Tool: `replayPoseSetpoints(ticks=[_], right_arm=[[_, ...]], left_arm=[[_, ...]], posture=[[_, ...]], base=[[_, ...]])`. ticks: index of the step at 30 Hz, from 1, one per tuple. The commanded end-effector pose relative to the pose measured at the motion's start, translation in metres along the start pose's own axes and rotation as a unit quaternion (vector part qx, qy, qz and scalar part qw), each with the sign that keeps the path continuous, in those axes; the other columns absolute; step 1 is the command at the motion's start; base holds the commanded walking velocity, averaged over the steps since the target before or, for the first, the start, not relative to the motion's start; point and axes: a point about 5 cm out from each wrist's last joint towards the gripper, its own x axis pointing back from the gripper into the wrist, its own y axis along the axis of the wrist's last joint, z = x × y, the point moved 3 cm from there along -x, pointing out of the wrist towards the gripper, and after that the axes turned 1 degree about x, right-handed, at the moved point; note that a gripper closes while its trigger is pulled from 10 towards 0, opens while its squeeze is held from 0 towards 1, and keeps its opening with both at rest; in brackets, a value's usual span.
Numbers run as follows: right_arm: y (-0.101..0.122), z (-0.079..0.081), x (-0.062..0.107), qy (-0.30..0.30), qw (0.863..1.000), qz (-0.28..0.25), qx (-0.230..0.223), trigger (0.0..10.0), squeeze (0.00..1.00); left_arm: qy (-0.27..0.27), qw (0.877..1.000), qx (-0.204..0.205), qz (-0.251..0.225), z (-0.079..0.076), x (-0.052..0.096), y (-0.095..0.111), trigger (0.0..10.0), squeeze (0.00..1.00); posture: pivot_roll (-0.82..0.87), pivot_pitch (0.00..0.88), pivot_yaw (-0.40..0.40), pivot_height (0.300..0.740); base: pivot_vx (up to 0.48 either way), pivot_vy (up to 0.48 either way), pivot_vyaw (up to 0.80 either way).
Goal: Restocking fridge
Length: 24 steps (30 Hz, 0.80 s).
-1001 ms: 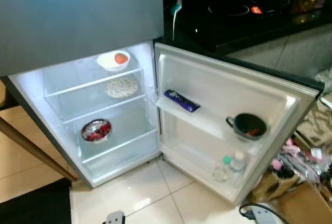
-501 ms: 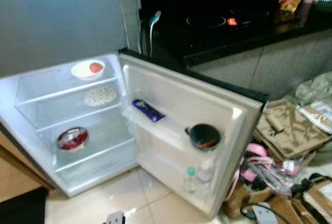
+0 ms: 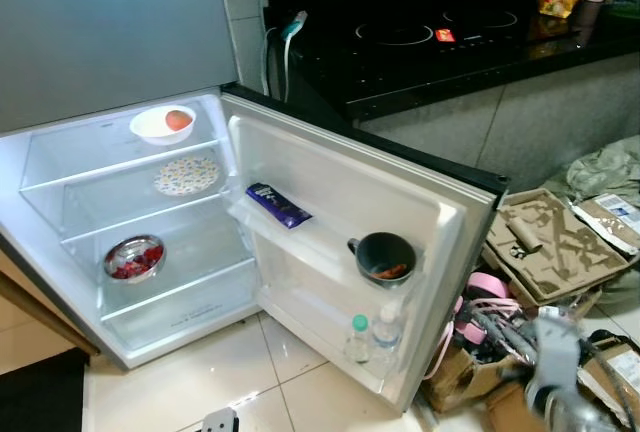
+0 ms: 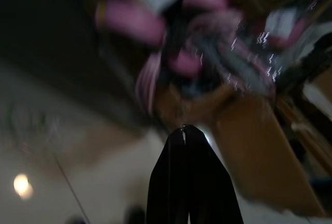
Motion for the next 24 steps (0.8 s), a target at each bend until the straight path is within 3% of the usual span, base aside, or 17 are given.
replayPoseSetpoints(ticks=[1,2,4,5,6,7,8,9,10,12,16,18,19,20,23,24], right_arm=[[0.023,-0.008,-0.002,-0.016,0.998,-0.042,-0.033,10.0,0.0],[0.039,-0.009,-0.003,-0.018,0.997,-0.067,-0.046,10.0,0.0],[0.039,-0.009,-0.003,-0.018,0.997,-0.067,-0.046,10.0,0.0],[0.057,-0.011,-0.004,-0.023,0.994,-0.095,-0.049,10.0,0.0],[0.076,-0.014,-0.004,-0.031,0.99,-0.126,-0.056,4.5,0.0],[0.076,-0.014,-0.004,-0.031,0.99,-0.126,-0.056,4.5,0.0],[0.092,-0.018,-0.002,-0.038,0.985,-0.154,-0.069,1.1,0.0],[0.092,-0.018,-0.002,-0.038,0.985,-0.154,-0.069,1.1,0.0],[0.108,-0.021,0.0,-0.038,0.978,-0.183,-0.092,0.0,0.0],[0.129,-0.015,0.001,0.002,0.966,-0.22,-0.137,10.0,0.0],[0.138,-0.001,0.0,0.05,0.962,-0.234,-0.133,10.0,0.0],[0.144,0.017,0.001,0.114,0.956,-0.241,-0.124,10.0,0.0],[0.144,0.017,0.001,0.114,0.956,-0.241,-0.124,10.0,0.0],[0.148,0.03,0.002,0.163,0.947,-0.247,-0.124,10.0,0.0],[0.148,0.03,0.002,0.163,0.947,-0.247,-0.124,10.0,0.0],[0.151,0.038,0.003,0.191,0.942,-0.248,-0.123,10.0,0.0]], left_arm=[[0.002,1.0,0.004,0.004,0.002,0.001,-0.001,10.0,0.0],[0.001,1.0,0.005,0.004,0.001,0.0,-0.002,10.0,0.0],[0.001,1.0,0.005,0.004,0.001,0.0,-0.002,10.0,0.0],[0.0,1.0,0.005,0.005,0.0,0.0,-0.002,10.0,0.0],[0.0,1.0,0.006,0.005,0.0,0.0,-0.002,10.0,0.0],[0.0,1.0,0.006,0.005,0.0,0.0,-0.002,10.0,0.0],[0.0,1.0,0.008,0.004,0.0,0.0,-0.002,10.0,0.0],[0.0,1.0,0.008,0.004,0.0,0.0,-0.002,10.0,0.0],[0.0,1.0,0.01,0.003,0.0,0.0,-0.002,10.0,0.0],[0.0,1.0,0.012,0.002,0.0,0.0,-0.002,10.0,0.0],[0.001,1.0,0.01,0.003,-0.001,0.0,-0.002,10.0,0.0],[0.0,1.0,0.008,0.004,-0.002,-0.001,-0.002,10.0,0.0],[0.0,1.0,0.008,0.004,-0.002,-0.001,-0.002,10.0,0.0],[-0.001,1.0,0.008,0.003,-0.003,-0.001,-0.001,10.0,0.0],[-0.001,1.0,0.008,0.003,-0.003,-0.001,-0.001,10.0,0.0],[-0.001,1.0,0.008,0.002,-0.003,-0.001,-0.001,10.0,0.0]], posture=[[-0.12,0.0,0.012,0.74],[-0.12,0.0,0.012,0.74],[-0.12,0.0,0.012,0.74],[-0.12,0.0,0.012,0.74],[-0.12,0.0,0.012,0.74],[-0.12,0.0,0.012,0.74],[-0.12,0.0,0.012,0.74],[-0.12,0.0,0.012,0.74],[-0.11,0.0,0.0,0.74],[-0.11,0.0,0.0,0.74],[-0.11,0.0,0.0,0.74],[-0.11,0.0,0.0,0.74],[-0.11,0.0,0.0,0.74],[-0.11,0.0,0.0,0.74],[-0.11,0.0,0.0,0.74],[-0.11,0.0,0.0,0.74]], base=[[0.0,0.0,0.0],[0.0,0.0,0.0],[0.0,0.0,0.0],[0.0,0.0,0.0],[0.0,0.0,0.0],[0.0,0.0,0.0],[0.0,0.0,0.0],[0.0,0.0,0.0],[0.0,0.0,0.0],[0.0,0.0,0.0],[0.0,0.0,0.0],[0.0,0.0,0.0],[0.0,0.0,0.0],[0.0,0.0,0.0],[0.0,0.0,0.0],[0.0,0.0,0.0]])
